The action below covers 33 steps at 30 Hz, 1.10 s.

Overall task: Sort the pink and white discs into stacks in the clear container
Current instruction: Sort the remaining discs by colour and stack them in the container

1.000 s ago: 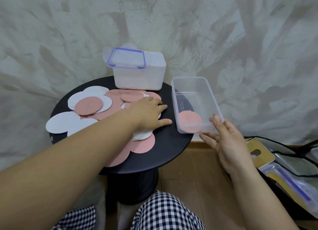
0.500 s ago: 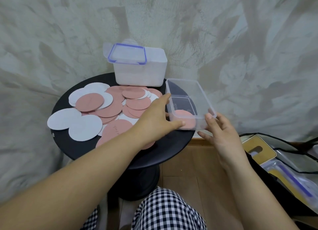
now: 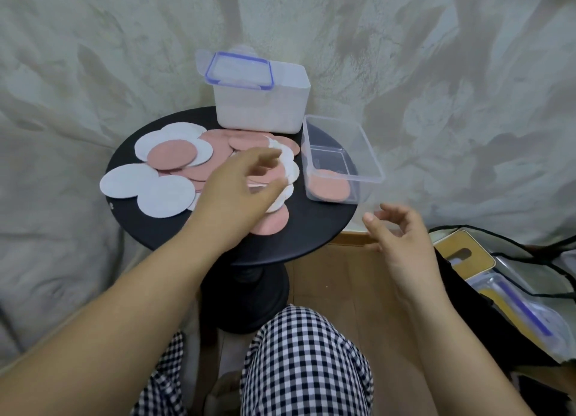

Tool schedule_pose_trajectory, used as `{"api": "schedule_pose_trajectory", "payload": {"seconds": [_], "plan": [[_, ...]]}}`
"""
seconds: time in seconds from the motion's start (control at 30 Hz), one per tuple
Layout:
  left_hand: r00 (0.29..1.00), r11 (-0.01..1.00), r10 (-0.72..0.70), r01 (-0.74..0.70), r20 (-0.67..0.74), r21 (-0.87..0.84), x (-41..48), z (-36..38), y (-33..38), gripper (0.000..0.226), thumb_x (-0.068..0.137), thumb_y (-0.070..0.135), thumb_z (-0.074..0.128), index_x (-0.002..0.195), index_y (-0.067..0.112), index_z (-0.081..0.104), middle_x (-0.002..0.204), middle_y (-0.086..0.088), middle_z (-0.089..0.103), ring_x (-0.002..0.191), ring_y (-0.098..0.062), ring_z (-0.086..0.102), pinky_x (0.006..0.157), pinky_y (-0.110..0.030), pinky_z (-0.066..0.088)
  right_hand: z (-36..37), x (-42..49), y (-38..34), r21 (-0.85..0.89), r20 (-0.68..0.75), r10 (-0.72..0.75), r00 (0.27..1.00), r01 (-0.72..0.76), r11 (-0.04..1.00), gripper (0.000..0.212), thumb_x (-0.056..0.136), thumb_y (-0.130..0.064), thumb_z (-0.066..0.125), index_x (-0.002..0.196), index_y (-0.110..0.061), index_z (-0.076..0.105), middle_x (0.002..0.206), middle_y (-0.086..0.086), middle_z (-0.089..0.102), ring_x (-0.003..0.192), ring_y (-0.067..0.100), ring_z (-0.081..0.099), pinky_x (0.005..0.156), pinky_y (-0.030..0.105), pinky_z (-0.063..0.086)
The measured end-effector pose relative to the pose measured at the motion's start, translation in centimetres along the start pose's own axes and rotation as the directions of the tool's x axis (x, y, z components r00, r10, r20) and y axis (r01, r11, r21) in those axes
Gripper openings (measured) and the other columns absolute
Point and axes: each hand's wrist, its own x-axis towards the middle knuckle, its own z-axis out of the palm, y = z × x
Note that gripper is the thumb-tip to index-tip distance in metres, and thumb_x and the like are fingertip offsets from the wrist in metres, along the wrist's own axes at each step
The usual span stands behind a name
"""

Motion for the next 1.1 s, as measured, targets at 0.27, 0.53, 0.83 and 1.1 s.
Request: {"api": "schedule_pose_trajectory", "payload": {"seconds": [0.27, 0.53, 0.83, 1.1], "plan": [[0.982, 0.876, 0.186, -0.144, -0.046, 0.461, -6.0, -4.7, -6.1, 0.044, 0.082, 0.039, 0.044, 0.110, 0.014, 0.067, 0.117, -0.002, 0.062, 0.112, -0.022, 0.055, 0.098, -0.028, 0.035, 6.2, -4.2, -2.6, -0.287, 0.357, -0.421, 0.834, 0.527, 0.800, 0.008, 0.085, -0.029, 0.060, 0.091, -0.034, 0.062, 0.091, -0.014, 0.061, 0.089, 0.002, 0.052, 0.079, 0.015, 0.041], [0.985, 0.780, 0.121, -0.169, 0.119, 0.603, -6.1, -3.9, -6.3, 0.066, 0.084, 0.051, 0.029, 0.130, 0.009, 0.053, 0.140, -0.009, 0.048, 0.133, -0.030, 0.039, 0.108, -0.036, 0.024, 10.6, -3.1, -3.4, -0.499, 0.645, -0.297, 0.704, 0.682, 0.535, 0.055, 0.092, -0.040, 0.051, 0.142, -0.023, 0.035, 0.152, -0.006, 0.028, 0.141, 0.013, 0.019, 0.115, 0.028, 0.016], [0.955, 0.806, 0.292, -0.280, 0.061, 0.522, -6.4, -4.0, -6.7, 0.038, 0.084, 0.035, 0.046, 0.095, 0.011, 0.072, 0.098, -0.003, 0.070, 0.095, -0.019, 0.061, 0.085, -0.029, 0.047, 6.9, -2.8, -1.9, -0.480, 0.573, -0.345, 0.744, 0.645, 0.594, 0.043, 0.088, -0.036, 0.057, 0.129, -0.026, 0.053, 0.135, -0.013, 0.048, 0.129, 0.004, 0.037, 0.110, 0.023, 0.026], [0.965, 0.921, 0.247, -0.204, -0.093, 0.331, -6.0, -5.2, -5.2, 0.037, 0.081, 0.038, 0.043, 0.092, 0.018, 0.073, 0.085, 0.009, 0.073, 0.079, -0.006, 0.060, 0.071, -0.024, 0.047, 7.0, -2.1, -2.6, -0.537, 0.459, -0.300, 0.837, 0.530, 0.656, 0.056, 0.078, -0.039, 0.069, 0.129, -0.022, 0.053, 0.137, -0.007, 0.046, 0.129, 0.011, 0.036, 0.104, 0.019, 0.022]]}}
